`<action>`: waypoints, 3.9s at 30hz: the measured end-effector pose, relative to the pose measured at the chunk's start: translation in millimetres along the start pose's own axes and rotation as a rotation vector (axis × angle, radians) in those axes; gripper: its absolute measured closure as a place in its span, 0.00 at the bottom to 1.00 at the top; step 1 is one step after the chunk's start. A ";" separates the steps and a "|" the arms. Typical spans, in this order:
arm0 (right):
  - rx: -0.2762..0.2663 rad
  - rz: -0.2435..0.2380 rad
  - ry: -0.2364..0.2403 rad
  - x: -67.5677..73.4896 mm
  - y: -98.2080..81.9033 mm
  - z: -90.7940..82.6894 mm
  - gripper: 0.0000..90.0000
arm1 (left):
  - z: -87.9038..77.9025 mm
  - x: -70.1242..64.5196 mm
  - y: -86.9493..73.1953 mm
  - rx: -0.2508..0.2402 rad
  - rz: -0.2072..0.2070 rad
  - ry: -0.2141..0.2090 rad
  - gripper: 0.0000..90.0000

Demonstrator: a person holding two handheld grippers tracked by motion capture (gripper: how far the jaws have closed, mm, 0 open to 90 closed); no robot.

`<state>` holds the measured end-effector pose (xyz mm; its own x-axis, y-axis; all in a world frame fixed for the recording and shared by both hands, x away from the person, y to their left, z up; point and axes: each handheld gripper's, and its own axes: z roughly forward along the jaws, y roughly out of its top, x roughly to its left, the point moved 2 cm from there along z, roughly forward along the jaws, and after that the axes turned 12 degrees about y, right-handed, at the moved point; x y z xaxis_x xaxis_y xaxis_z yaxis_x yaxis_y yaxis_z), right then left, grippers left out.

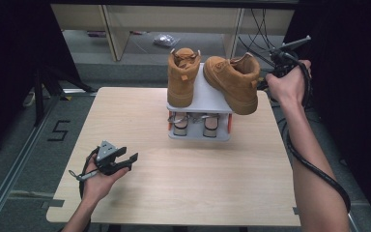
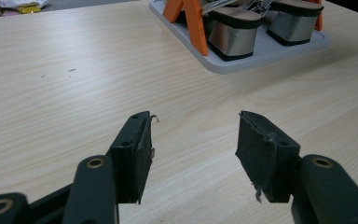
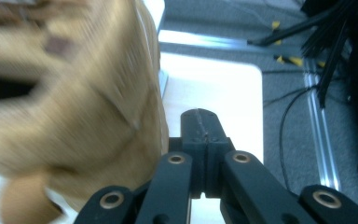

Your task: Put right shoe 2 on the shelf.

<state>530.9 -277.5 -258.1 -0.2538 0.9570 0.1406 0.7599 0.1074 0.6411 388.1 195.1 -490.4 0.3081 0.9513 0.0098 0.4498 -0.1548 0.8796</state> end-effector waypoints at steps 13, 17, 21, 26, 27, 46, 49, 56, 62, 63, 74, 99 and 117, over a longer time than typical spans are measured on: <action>0.128 0.029 0.040 -9.0 -58.4 30.9 1.00 | 0.9 -0.9 -1.5 -0.002 -0.003 -0.009 0.49; 0.140 0.013 0.070 -9.9 -67.6 36.3 1.00 | 0.6 -1.3 -1.9 0.003 -0.004 -0.005 0.49; 0.145 0.011 0.064 -6.1 -76.0 41.7 1.00 | 0.7 -1.3 -1.9 -0.001 -0.007 -0.008 0.49; 0.140 0.044 0.067 3.7 -80.5 44.7 1.00 | 0.6 -2.1 -2.1 0.003 -0.004 -0.008 0.49; 0.148 0.048 0.066 4.7 -80.4 43.8 1.00 | 0.5 -2.0 -2.1 0.003 -0.003 -0.008 0.49; 0.102 -0.005 0.087 10.8 -76.5 45.3 1.00 | 1.5 -2.0 -2.4 0.008 -0.002 -0.005 0.49; 0.102 -0.002 0.099 15.1 -75.4 47.5 1.00 | 1.4 -1.7 -2.6 0.009 -0.002 -0.004 0.49; 0.113 0.019 0.095 27.3 -71.8 52.2 1.00 | 1.0 -0.5 -2.7 0.010 -0.005 -0.001 0.49; 0.110 0.000 0.105 32.3 -67.0 50.9 1.00 | 1.6 -0.5 -3.0 0.008 -0.008 -0.006 0.49; 0.105 -0.025 0.097 31.3 -65.8 50.7 1.00 | 1.7 -0.6 -3.0 0.008 -0.007 -0.006 0.49; 0.144 -0.050 0.105 42.8 -62.8 57.1 1.00 | 2.6 -1.3 -3.3 0.008 -0.006 -0.009 0.49; 0.211 -0.053 0.156 62.6 -61.7 67.7 1.00 | 2.0 -0.9 -3.1 0.007 -0.007 -0.009 0.49; 0.198 -0.059 0.161 63.4 -63.2 67.0 0.99 | 1.3 0.8 -3.6 0.001 -0.011 -0.004 0.49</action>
<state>506.9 -205.5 -340.3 -0.3806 0.8942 0.2355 0.8393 0.2271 0.4940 387.8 196.0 -494.2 0.3063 0.9519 -0.0018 0.4537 -0.1443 0.8794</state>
